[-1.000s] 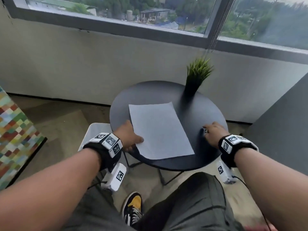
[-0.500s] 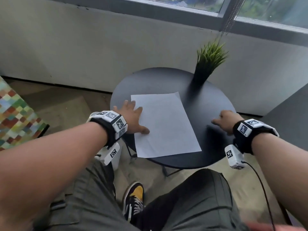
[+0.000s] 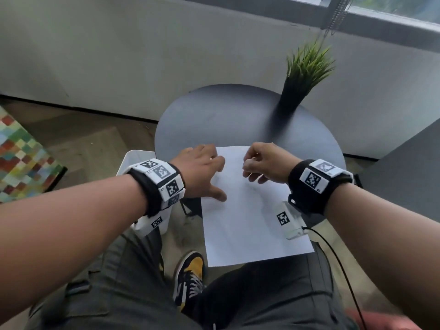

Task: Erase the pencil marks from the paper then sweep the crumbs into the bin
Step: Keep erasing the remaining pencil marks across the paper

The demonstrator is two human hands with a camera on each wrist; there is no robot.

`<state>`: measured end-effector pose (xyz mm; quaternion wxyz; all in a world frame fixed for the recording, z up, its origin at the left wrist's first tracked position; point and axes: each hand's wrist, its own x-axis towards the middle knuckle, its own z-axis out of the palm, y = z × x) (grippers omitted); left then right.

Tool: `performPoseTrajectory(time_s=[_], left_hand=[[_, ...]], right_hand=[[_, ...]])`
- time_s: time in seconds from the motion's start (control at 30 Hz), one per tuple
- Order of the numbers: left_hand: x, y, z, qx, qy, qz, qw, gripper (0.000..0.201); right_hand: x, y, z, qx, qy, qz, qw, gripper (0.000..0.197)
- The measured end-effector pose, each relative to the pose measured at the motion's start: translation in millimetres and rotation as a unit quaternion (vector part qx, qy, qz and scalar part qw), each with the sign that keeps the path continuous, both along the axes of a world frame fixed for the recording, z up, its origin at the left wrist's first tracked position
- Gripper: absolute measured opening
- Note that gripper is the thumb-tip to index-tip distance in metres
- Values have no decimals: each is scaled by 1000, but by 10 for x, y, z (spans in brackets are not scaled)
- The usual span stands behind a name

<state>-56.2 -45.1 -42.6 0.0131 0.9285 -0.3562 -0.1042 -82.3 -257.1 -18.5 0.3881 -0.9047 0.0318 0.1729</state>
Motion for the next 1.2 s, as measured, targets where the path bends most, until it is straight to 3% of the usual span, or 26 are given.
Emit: performPoseTrajectory(time_s=[0.13,0.2,0.5,0.73,0.87,0.9,1.03,1.07,1.13,1.2], left_hand=[[77,-26,-52,43,58,-19,997,112],[87,-1,-114,68,79,-11,994,118],[-29,-23,-162,61,93,23,994,122],[-37,-48,-179,68,90,25,993,126],[-41,-58,-183,71,87,26,993,128],[-41,-57,-178,70,87,25,993,128],[-44,-40,-166,65,96,21,993,129],[-42,-39,-169,66,96,21,993,130],[-44,-40,-170,71,94,21,993,130],[-48,-36,-171,73,95,23,993,130]], right_hand=[[0,112,-60,-66,-19,-1,998,5],[9,151,-101,-75,-22,-12,997,6],[86,181,-217,-176,-31,-27,983,7],[-61,257,-201,-206,1,82,975,14],[-8,252,-214,-244,-58,-3,968,10],[-31,286,-212,-246,-65,14,967,9],[-174,451,-121,-210,-9,214,954,8],[-145,426,-118,-212,-2,207,955,7],[-36,326,-143,-227,-29,111,967,6],[-27,299,-187,-266,-75,60,959,8]])
